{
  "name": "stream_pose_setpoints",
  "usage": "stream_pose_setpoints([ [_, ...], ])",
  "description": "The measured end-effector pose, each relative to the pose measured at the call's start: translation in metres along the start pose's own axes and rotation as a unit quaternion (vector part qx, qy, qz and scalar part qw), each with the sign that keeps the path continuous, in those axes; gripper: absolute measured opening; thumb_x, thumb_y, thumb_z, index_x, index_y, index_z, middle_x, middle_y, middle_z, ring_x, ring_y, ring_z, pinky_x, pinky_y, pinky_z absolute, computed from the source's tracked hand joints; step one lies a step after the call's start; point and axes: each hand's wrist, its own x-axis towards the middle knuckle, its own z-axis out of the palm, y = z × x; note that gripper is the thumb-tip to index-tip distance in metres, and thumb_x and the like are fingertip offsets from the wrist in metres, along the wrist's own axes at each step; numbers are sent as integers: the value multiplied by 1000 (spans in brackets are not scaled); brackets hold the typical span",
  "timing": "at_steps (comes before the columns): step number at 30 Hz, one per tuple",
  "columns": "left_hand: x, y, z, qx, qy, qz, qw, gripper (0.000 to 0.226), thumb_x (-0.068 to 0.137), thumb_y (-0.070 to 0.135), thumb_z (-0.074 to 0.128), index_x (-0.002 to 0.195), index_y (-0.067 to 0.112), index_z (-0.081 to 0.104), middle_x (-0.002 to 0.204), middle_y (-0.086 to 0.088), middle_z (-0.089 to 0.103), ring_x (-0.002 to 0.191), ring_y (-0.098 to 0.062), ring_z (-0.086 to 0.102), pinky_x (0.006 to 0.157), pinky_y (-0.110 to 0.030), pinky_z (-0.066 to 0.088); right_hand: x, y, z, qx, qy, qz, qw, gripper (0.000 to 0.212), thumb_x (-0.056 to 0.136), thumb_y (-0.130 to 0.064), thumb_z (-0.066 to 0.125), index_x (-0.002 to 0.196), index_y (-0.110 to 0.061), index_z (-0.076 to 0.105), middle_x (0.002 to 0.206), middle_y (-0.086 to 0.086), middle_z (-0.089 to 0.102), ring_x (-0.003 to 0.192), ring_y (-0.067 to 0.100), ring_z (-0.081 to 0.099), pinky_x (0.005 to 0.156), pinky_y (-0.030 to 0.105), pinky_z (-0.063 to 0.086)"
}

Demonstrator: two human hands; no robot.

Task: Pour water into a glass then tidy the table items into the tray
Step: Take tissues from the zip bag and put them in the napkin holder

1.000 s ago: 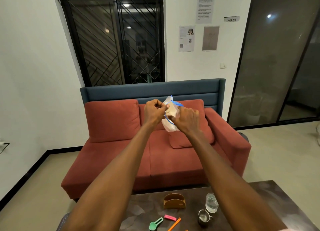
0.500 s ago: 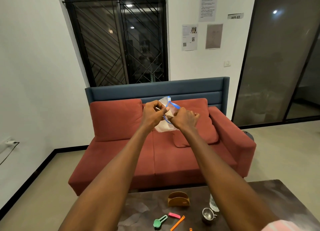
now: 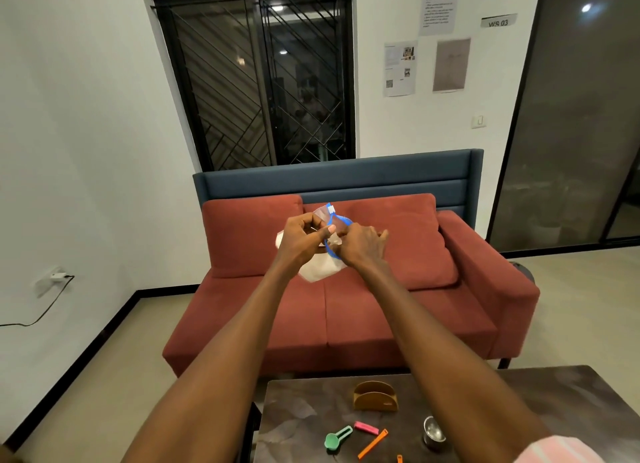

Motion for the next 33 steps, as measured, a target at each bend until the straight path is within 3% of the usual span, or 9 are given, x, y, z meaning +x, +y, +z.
stream_pose_setpoints([
  [4,-2,-5,-10,-4,-9,-7,1000,23,87,5,68,80,-13,56,84,-31,65,74,-33,69,66,-47,61,0,-10,9,-15,-16,-25,999,32,88,-52,57,98,-25,71,106,4,70,115,30,56,104,50,27],
  [7,-4,-10,-16,4,34,-26,999,23,85,7,70,75,-7,55,75,-23,63,65,-23,67,60,-44,61,0,-17,12,5,-19,-41,999,31,86,-49,59,88,-21,74,96,2,70,110,28,57,101,48,29],
  [10,-4,-18,-20,56,124,-67,988,24,82,12,72,73,-3,56,69,-14,59,57,-23,60,53,-46,60,-6,-24,9,62,-24,-69,995,22,77,-30,61,65,-14,69,72,2,61,91,28,61,83,39,28],
  [12,-3,-24,-21,104,180,-108,972,23,78,16,70,73,-3,59,67,-12,64,54,-28,63,54,-48,59,-8,-25,5,105,-36,-86,990,18,71,-24,61,62,-10,67,72,6,63,83,27,61,77,36,25],
  [17,-3,-36,-18,91,219,-225,945,17,70,19,68,74,2,64,72,-12,69,49,-23,63,48,-37,59,-5,-22,-12,229,-41,-113,966,28,72,-27,63,58,-5,55,58,0,49,57,15,44,66,30,29],
  [20,-2,-41,-12,65,220,-260,938,18,71,19,71,69,6,59,76,-14,66,52,-23,60,45,-33,56,0,-20,-28,394,-9,-61,917,36,79,-14,65,53,-14,41,57,4,39,57,16,36,57,31,31],
  [23,-1,-42,-4,66,211,-274,936,25,73,25,73,66,8,56,78,-14,67,52,-25,60,47,-38,58,6,-15,-39,549,-8,28,835,23,83,-5,62,64,-7,49,66,9,45,66,21,44,57,32,37],
  [29,-5,-37,18,181,109,-235,949,18,71,22,67,76,6,60,85,-13,67,65,-30,69,53,-44,60,11,0,-38,652,35,70,754,22,91,-13,64,71,-11,55,76,10,59,69,20,57,60,30,49],
  [33,-15,-45,30,227,80,-217,946,28,77,24,60,77,-2,52,91,-27,62,78,-40,68,66,-48,60,18,3,-47,727,16,82,681,14,91,-15,63,77,-15,61,78,3,66,69,17,63,58,27,52],
])
